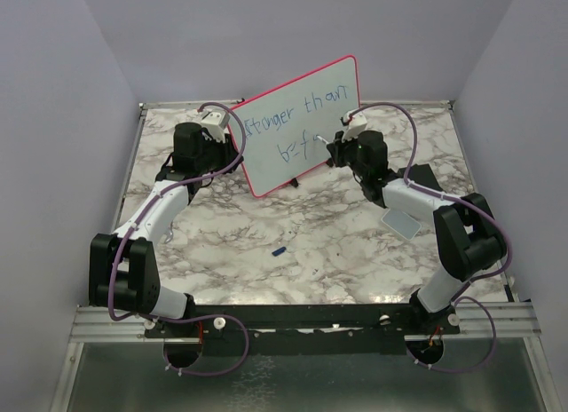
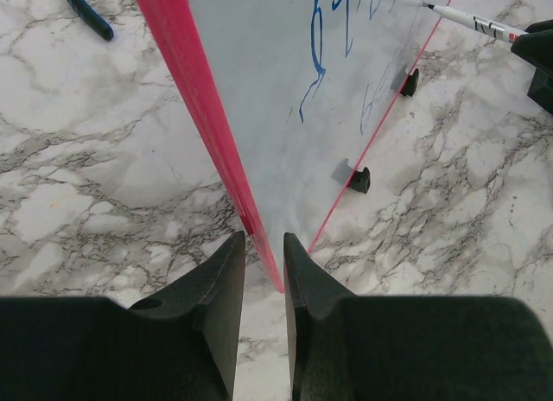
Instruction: Write a sentence on the whiteboard
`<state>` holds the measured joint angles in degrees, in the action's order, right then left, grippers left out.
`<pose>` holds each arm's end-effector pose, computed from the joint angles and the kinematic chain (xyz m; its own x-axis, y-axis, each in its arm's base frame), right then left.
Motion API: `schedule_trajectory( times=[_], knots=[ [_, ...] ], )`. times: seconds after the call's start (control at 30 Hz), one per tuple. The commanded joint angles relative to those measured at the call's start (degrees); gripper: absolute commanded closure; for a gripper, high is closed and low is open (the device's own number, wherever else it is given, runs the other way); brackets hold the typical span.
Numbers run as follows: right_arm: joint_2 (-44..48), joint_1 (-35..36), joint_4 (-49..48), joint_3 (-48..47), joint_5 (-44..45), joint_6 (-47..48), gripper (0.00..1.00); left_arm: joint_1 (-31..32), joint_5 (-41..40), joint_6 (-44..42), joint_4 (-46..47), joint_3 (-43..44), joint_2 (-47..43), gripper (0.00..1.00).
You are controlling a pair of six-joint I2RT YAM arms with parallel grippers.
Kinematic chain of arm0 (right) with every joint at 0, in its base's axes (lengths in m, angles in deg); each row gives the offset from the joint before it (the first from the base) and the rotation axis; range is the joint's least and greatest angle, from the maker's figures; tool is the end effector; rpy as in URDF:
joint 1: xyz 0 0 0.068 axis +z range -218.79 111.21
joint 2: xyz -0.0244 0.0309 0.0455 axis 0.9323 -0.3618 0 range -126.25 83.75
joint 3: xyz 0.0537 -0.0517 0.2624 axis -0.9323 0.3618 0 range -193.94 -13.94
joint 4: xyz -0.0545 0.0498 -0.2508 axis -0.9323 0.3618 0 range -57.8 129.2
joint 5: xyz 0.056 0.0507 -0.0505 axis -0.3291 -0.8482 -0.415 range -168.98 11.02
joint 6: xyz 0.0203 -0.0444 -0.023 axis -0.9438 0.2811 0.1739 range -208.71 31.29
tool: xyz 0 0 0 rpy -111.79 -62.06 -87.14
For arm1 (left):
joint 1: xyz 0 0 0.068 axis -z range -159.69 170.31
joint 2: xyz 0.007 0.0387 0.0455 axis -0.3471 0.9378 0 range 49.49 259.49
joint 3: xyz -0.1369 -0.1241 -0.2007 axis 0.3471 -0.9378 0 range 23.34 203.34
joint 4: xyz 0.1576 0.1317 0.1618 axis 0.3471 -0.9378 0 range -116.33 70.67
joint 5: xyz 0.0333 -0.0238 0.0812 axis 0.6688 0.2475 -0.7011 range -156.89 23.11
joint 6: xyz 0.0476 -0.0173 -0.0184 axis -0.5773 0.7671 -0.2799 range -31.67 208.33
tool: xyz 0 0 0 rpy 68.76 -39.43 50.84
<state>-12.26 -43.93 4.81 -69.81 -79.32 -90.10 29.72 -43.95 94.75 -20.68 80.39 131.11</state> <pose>0.3451 0.1602 0.2398 -0.2104 -0.0707 -0.9751 -0.4208 0.9068 0.0250 0.3187 -0.0670 0.2807 -0.4840 -0.0242 -0.8747 0.4452 0.8538 -0.2699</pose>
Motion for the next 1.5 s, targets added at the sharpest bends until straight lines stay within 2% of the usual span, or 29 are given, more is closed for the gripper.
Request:
schedule_trajectory(
  times=[0.0,0.23,0.53,0.77,1.47],
  knots=[
    [-1.03,0.95,-1.27,-1.76,-2.62,0.84,0.99,0.17,0.97,-0.64,1.1,-0.72,-1.95,0.75],
    [-1.02,1.6,-1.62,-1.55,-2.65,0.82,0.99,0.25,0.97,-0.65,1.12,-0.74,-2.0,0.75],
    [2.57,1.7,-4.27,2.44,2.58,0.81,0.99,0.2,0.77,-0.68,1.15,-0.81,-2.09,0.75],
    [3.67,1.68,-3.71,2.26,5.81,0.85,0.99,0.17,0.53,-0.61,1.17,-0.9,-2.26,0.68],
    [1.39,0.12,-4.42,-0.88,5.2,2.53,0.99,0.43,0.87,-0.77,1.16,-0.98,-2.06,0.67]
  ],
)
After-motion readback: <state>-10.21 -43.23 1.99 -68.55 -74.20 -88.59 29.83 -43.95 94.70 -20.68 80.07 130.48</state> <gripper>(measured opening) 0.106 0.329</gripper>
